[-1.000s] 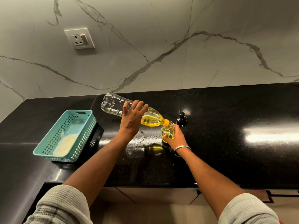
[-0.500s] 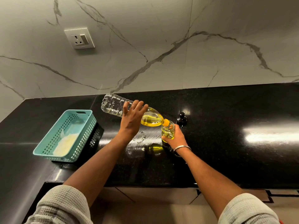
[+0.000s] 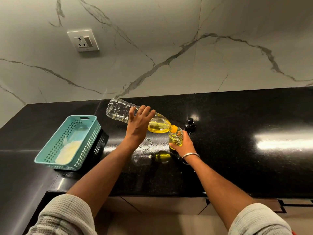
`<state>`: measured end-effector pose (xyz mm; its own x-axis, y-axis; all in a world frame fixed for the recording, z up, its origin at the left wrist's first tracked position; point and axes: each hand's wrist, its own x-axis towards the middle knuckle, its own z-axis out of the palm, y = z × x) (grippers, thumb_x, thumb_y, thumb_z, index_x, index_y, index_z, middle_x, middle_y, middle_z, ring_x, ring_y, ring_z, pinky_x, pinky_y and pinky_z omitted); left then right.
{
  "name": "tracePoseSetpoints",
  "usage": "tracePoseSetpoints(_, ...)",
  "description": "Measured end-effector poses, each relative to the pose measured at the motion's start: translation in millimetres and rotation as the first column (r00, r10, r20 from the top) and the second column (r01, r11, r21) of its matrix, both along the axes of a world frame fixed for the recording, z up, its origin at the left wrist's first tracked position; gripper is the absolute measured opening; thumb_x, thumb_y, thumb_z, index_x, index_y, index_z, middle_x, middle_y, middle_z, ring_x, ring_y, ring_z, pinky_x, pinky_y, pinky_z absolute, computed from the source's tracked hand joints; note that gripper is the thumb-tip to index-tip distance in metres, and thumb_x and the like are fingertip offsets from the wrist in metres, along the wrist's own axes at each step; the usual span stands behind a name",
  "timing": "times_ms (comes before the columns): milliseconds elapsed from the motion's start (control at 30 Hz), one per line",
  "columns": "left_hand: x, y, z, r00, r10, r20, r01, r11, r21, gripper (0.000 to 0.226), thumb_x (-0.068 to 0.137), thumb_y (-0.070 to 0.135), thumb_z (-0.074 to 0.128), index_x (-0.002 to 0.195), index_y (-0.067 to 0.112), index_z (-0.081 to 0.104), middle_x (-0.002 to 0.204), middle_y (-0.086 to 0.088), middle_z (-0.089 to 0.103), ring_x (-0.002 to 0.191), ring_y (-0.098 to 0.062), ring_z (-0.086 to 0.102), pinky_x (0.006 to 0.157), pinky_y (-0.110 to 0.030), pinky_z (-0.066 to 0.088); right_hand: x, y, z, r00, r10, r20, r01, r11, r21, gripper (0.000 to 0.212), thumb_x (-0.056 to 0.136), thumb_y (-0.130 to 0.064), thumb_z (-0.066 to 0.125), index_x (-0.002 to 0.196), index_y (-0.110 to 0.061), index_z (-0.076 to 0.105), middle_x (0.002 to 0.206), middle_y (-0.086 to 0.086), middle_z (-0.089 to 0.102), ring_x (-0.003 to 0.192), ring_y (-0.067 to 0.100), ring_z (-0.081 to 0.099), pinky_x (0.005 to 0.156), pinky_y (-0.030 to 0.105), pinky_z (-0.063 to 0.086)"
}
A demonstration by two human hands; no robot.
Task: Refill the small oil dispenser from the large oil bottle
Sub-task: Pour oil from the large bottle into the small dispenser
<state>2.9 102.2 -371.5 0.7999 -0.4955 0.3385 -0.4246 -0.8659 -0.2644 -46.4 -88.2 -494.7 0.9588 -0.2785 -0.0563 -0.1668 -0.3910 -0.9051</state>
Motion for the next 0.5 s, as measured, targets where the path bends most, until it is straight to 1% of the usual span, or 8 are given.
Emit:
tracePoseSetpoints(100,-0.1,-0.1,-0.1,1.0,-0.002,-0.003,0.002,1.0,-0.004,0.077,0.049,-0.004,0.084,0.119,0.022,0.063,0.122,-0.004,0.062,0.119,-0.027,0.057,0.103,-0.041,0.019,-0.3,0.2,0.8,1.0,-0.003,0.003,0.003,1.0,0.008,0.063,0.066,-0.017,0.083,0.118,-0.021,0.047,0.115,0.004,0.058,0.106,0.019,0.058,0.093,0.034,0.049)
tracePoseSetpoints(333,0.2,-0.1,-0.5,1.0,-0.002,-0.005,0.002,1.0,-0.007,0.078,0.048,-0.005,0.084,0.118,0.022,0.063,0.121,-0.004,0.062,0.119,-0.027,0.057,0.103,-0.041,0.02,-1.0,0.3,0.6,1.0,-0.009,0.009,0.009,1.0,0.004,0.063,0.066,-0.016,0.083,0.117,-0.02,0.047,0.115,0.005,0.058,0.106,0.02,0.057,0.094,0.035,0.049)
tracePoseSetpoints(500,-0.2,0.2,-1.6,1.0,-0.011,0.006,0.011,1.0,-0.017,0.076,0.051,-0.007,0.083,0.118,0.021,0.063,0.121,-0.004,0.062,0.119,-0.028,0.057,0.103,-0.042,0.02,-1.9,0.7,4.7,1.0,0.0,0.01,0.0,1.0,-0.022,0.061,0.068,-0.015,0.082,0.118,-0.016,0.048,0.115,0.005,0.057,0.105,0.019,0.055,0.089,0.027,0.044)
